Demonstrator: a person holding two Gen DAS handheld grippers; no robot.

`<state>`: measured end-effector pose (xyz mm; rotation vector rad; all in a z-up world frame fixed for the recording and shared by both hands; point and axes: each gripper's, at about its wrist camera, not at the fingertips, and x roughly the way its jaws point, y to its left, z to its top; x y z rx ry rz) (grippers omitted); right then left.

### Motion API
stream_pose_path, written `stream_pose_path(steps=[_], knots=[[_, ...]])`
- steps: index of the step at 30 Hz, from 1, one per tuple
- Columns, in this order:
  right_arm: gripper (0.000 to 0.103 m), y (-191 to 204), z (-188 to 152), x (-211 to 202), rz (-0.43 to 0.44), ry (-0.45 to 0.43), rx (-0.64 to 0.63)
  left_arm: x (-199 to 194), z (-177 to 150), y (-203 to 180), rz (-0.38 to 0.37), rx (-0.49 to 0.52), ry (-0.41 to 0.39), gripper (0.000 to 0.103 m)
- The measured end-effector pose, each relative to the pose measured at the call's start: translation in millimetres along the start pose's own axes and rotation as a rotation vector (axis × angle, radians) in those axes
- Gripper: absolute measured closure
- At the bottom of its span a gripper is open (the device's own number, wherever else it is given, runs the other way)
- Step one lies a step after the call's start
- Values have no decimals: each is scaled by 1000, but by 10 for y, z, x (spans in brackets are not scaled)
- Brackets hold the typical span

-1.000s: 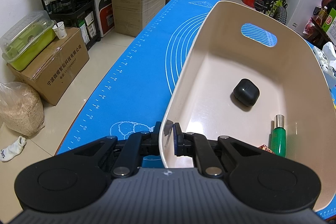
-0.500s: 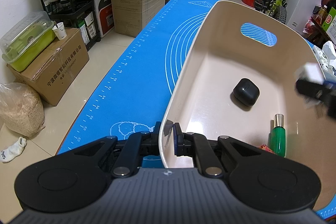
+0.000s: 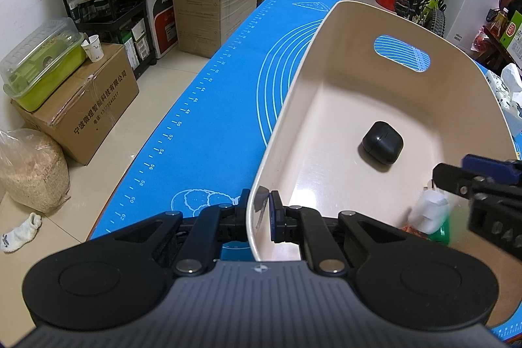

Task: Organize rigid objects
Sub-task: 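Carry the white charger plug into the bin with the right tool, then move the right tool to the yellow toy wrench and grasp it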

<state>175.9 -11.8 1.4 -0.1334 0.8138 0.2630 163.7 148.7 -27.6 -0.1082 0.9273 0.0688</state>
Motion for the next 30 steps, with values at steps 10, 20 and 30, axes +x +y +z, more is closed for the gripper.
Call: stream_pose_path(steps=[10, 20, 30], knots=[[42, -462, 112, -409, -1, -103, 72, 3, 2, -2, -2, 0, 0, 90], [39, -1299, -82, -425, -132, -71, 171, 6, 2, -1, -2, 0, 0, 90], [35, -2329, -485, -365, -320, 2, 288, 3, 0, 0, 2, 1, 0, 90]])
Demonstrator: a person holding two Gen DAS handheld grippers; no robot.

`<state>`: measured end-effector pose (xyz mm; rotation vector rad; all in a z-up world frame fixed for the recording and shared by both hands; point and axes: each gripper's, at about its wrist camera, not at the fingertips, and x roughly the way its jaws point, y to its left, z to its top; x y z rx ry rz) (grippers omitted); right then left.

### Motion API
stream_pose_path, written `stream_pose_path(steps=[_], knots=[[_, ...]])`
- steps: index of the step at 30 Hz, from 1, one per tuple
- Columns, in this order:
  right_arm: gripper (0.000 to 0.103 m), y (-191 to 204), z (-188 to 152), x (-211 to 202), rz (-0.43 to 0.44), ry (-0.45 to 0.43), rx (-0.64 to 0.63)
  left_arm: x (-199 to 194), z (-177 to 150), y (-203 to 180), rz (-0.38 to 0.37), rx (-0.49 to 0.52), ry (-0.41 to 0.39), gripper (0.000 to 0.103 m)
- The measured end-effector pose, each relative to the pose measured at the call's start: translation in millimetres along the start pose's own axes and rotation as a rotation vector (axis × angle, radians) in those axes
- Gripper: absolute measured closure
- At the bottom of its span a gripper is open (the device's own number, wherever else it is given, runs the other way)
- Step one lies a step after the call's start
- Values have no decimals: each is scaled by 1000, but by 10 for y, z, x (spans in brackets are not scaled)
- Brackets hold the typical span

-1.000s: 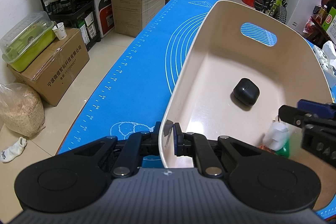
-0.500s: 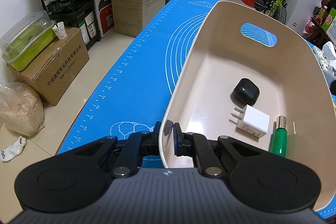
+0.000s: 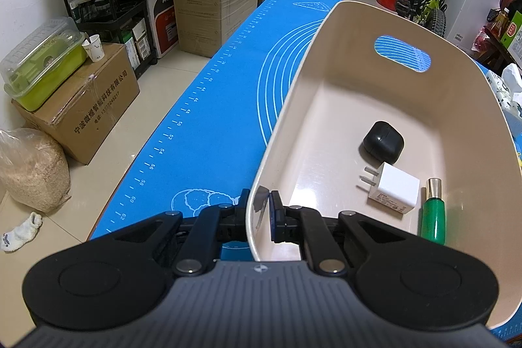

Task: Organize rigid objects
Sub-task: 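Move the right tool to the yellow toy wrench and grasp it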

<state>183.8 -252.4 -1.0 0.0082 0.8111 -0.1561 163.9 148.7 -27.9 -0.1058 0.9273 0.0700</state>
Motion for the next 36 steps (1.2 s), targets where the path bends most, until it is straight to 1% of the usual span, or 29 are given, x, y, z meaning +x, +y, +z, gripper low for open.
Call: stream_pose_path(steps=[4, 8, 12, 20, 27, 28, 30, 31, 36], knots=[[35, -301, -115, 181, -36, 29, 55, 6, -4, -1, 4, 4, 0, 90], [35, -467, -239, 376, -64, 60, 85, 7, -5, -5, 6, 4, -1, 90], [35, -510, -324, 532, -87, 75, 74, 8, -4, -4, 5, 3, 0, 90], [35, -553, -376, 727, -90, 81, 101, 9, -6, -3, 8, 6, -1, 90], [35, -545, -387, 812, -97, 38, 95, -3, -13, -18, 13, 15, -2, 89], [36, -546, -393, 807, -91, 33, 95, -3, -13, -18, 14, 15, -1, 89], [47, -554, -419, 792, -51, 21, 101, -4, -10, -27, 16, 14, -1, 89], [50, -543, -431, 784, -53, 14, 101, -4, -9, -31, 17, 14, -1, 89], [50, -502, -502, 704, -61, -21, 89, -4, -8, -34, 19, 15, -1, 89]])
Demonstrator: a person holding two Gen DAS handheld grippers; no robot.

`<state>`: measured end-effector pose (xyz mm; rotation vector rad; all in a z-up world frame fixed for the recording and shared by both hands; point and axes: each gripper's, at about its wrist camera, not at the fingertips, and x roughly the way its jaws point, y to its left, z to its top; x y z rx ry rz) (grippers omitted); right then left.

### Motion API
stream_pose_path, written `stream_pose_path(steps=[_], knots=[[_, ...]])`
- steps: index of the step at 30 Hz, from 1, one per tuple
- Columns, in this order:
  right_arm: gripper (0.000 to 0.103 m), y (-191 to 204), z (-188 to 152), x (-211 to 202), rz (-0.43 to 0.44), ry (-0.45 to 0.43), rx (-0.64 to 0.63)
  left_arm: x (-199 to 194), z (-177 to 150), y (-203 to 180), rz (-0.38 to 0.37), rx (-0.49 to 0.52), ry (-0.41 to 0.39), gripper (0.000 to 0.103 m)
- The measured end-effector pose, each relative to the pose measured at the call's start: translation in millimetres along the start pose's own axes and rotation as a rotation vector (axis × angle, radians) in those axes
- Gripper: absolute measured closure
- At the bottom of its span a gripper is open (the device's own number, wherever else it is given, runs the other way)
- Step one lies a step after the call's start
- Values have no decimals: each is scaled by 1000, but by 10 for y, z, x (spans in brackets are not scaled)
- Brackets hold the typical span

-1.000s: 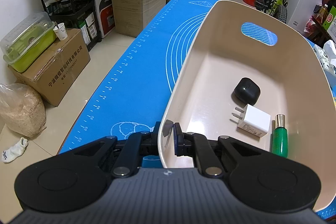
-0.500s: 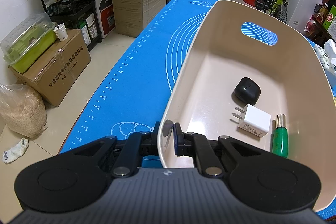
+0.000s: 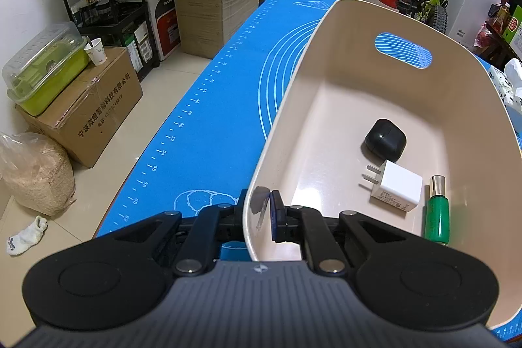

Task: Organize rigid objects
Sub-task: 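Carry the yellow toy wrench into the bin with the right tool and release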

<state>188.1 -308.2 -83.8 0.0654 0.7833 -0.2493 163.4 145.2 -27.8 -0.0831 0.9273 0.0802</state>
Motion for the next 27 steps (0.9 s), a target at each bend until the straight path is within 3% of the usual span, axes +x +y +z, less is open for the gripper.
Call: stream_pose_path(steps=[14, 27], knots=[[50, 10, 122, -514, 29, -141, -5, 0, -1, 1, 0, 0, 0, 89], [50, 661, 490, -1188, 241, -285, -74, 2, -3, -5, -1, -1, 1, 89]])
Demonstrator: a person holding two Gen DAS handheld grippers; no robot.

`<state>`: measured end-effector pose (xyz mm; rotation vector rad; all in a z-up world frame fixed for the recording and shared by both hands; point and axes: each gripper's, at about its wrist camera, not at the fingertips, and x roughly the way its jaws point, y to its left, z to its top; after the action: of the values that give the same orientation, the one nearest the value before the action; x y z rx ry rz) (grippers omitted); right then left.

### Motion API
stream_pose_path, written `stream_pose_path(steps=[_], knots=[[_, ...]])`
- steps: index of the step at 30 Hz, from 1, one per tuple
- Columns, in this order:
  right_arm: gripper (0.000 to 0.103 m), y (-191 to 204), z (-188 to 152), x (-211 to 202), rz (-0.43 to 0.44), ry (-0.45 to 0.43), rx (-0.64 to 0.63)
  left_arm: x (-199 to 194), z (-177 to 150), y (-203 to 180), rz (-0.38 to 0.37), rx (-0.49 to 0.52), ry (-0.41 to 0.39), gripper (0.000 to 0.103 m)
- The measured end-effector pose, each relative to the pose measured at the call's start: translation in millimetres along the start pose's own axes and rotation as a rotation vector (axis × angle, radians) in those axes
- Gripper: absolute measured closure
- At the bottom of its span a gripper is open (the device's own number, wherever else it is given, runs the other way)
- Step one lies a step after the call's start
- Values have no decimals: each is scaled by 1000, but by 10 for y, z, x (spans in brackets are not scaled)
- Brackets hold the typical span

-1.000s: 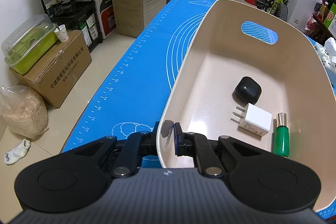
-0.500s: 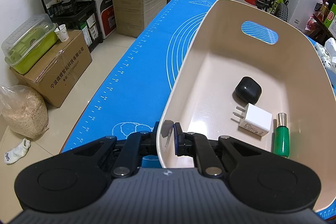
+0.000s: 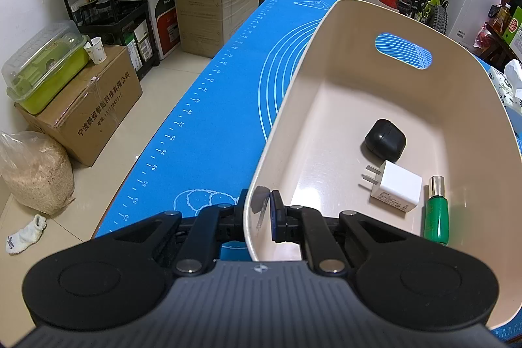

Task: Organize rigid objects
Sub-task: 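Carry the yellow toy wrench into the bin with the right tool and release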

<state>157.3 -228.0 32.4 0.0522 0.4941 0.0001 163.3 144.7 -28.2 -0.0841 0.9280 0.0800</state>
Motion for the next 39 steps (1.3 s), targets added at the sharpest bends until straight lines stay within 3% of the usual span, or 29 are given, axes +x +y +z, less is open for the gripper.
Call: stream_pose_path(steps=[11, 19, 26, 30, 39], knots=[[50, 981, 151, 31, 181, 6, -55, -1, -2, -1, -1, 0, 0, 89], [50, 1639, -27, 188, 237, 124, -166, 2, 0, -9, -1, 1, 1, 89], [50, 1895, -217, 326, 247, 228, -238, 0, -1, -9, -2, 0, 1, 90], [50, 2005, -277, 320, 240, 230, -296, 8, -7, -18, -2, -1, 1, 90], [47, 2002, -219, 326, 264, 266, -279, 7, -3, -14, -2, -2, 2, 90]])
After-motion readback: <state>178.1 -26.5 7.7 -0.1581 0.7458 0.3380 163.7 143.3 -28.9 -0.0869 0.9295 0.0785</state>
